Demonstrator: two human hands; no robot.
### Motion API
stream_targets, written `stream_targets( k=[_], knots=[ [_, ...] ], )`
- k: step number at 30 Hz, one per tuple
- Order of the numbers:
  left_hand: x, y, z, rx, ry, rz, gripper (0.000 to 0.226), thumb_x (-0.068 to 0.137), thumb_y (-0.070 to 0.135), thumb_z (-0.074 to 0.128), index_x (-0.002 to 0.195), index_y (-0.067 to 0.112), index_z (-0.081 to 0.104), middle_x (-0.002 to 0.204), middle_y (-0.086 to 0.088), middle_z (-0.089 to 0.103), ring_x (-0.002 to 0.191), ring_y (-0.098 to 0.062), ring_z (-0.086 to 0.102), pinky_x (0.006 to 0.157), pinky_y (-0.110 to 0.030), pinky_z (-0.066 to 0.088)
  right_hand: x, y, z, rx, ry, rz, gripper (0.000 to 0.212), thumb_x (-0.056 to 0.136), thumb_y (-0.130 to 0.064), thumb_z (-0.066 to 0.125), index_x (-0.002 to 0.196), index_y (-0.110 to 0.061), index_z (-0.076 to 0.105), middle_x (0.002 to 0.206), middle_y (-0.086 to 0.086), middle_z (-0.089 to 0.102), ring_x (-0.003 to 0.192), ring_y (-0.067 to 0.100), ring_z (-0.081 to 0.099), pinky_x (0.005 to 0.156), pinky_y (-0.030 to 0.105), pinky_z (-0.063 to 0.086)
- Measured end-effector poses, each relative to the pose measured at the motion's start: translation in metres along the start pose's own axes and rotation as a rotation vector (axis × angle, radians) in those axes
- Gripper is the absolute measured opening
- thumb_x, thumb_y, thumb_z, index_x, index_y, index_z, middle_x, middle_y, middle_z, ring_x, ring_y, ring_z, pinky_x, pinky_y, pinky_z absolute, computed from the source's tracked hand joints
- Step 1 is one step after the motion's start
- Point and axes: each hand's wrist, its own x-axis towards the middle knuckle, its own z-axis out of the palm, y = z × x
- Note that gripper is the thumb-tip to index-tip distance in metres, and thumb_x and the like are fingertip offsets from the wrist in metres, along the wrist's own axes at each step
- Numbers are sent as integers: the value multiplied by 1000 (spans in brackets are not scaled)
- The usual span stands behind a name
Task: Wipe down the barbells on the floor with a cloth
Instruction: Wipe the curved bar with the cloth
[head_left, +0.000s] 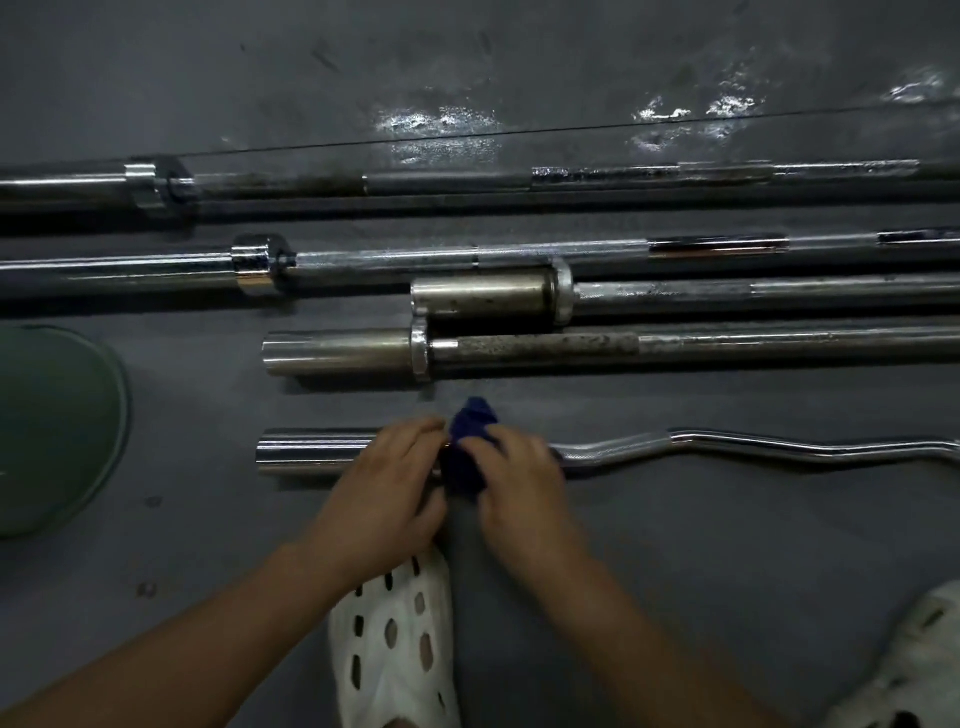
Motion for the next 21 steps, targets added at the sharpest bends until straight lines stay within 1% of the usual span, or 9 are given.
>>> stream_targets(
  k=[3, 5, 6, 8, 10, 13, 15, 18, 21],
  knots=[
    [-6, -9, 1, 85, -18, 25, 64, 79, 25, 66, 140, 12, 50, 145, -5, 48, 130, -22, 46, 112, -36, 37, 2, 37, -10, 2, 190, 291, 55, 70, 0, 59, 123, -17, 65, 113, 8, 62, 99, 31, 55, 87, 39, 47],
    [-7, -12, 3, 107, -36, 21, 69, 79, 25, 66, 144, 14, 46, 149, -4, 44, 133, -20, 43, 114, -36, 34, 2, 19, -5, 92, 236, 437, 54, 75, 3, 59, 126, -14, 64, 118, 9, 59, 105, 29, 49, 92, 39, 46],
    [-7, -12, 4, 106, -43, 14, 71, 79, 25, 67, 146, 14, 44, 150, -4, 43, 134, -20, 43, 115, -36, 33, 2, 0, -1, 108, 208, 423, 55, 75, 0, 60, 128, -14, 62, 123, 10, 57, 109, 29, 46, 95, 40, 46],
    [-8, -10, 4, 89, -56, -15, 75, 79, 23, 66, 148, 14, 40, 150, -4, 43, 135, -20, 42, 117, -33, 28, 2, -26, 7, 70, 74, 210, 56, 76, -11, 56, 132, -16, 57, 131, 8, 52, 112, 28, 45, 98, 39, 45],
    [-8, -11, 3, 101, -54, -8, 76, 78, 21, 65, 148, 12, 39, 148, -6, 45, 134, -20, 43, 117, -31, 25, 14, -17, 0, -54, -52, 11, 52, 77, -23, 48, 128, -19, 58, 127, 4, 56, 107, 26, 49, 91, 37, 45],
    [-9, -13, 5, 118, -47, -1, 75, 77, 22, 62, 147, 8, 39, 148, -9, 45, 134, -23, 43, 118, -35, 29, 37, 9, -10, -105, 45, 284, 39, 76, -32, 46, 105, -18, 69, 105, 7, 65, 97, 30, 54, 75, 36, 37],
    [-9, -12, 7, 109, -42, 5, 76, 78, 23, 61, 149, 7, 38, 148, -11, 45, 135, -24, 42, 118, -38, 30, 40, -4, -4, -11, 90, 375, 37, 76, -30, 45, 99, -14, 69, 104, 9, 65, 98, 32, 54, 75, 37, 35],
    [-13, -9, 7, 70, -45, 13, 76, 81, 24, 60, 151, 8, 35, 149, -8, 44, 137, -21, 40, 120, -36, 25, 19, -29, 9, -79, -112, 93, 48, 77, -35, 56, 123, -24, 58, 124, -2, 56, 114, 21, 50, 97, 40, 36],
    [-21, -8, 3, 112, -65, 5, 81, 77, 23, 66, 151, 9, 35, 149, -8, 44, 136, -20, 38, 120, -31, 18, 28, 6, -18, -234, -197, -89, 43, 77, -47, 57, 116, -29, 60, 117, -6, 60, 111, 19, 52, 96, 38, 31]
  ],
)
